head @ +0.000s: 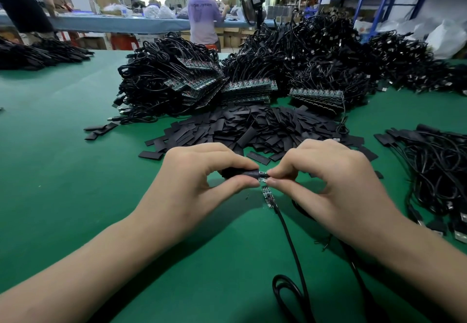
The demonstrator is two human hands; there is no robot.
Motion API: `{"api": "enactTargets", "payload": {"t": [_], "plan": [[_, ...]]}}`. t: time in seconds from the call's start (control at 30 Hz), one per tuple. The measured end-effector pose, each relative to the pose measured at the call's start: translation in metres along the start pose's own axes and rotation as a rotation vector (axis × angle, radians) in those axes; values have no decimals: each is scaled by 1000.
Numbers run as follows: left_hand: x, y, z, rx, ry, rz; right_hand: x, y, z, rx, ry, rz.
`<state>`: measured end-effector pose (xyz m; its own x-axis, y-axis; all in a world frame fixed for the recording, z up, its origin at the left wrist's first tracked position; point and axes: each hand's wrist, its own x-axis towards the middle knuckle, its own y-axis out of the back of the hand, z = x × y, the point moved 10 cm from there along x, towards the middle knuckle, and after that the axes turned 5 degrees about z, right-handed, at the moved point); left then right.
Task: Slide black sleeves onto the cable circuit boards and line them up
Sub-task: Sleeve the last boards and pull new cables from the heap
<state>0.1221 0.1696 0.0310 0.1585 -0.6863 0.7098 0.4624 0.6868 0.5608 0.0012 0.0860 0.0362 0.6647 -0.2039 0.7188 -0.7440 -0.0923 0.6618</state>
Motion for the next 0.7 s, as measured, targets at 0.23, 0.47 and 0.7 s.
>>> {"api": "enactTargets", "payload": {"t": [0.23, 0.47, 0.7], "plan": [[-1, -5, 5, -27, -33, -38, -1, 1, -9, -36, 72, 2], [2, 3, 2, -31, 3, 34, 0, 3, 5, 62, -101, 31], [1, 3, 2, -29, 8, 49, -2, 3, 5, 29, -117, 46]]}}
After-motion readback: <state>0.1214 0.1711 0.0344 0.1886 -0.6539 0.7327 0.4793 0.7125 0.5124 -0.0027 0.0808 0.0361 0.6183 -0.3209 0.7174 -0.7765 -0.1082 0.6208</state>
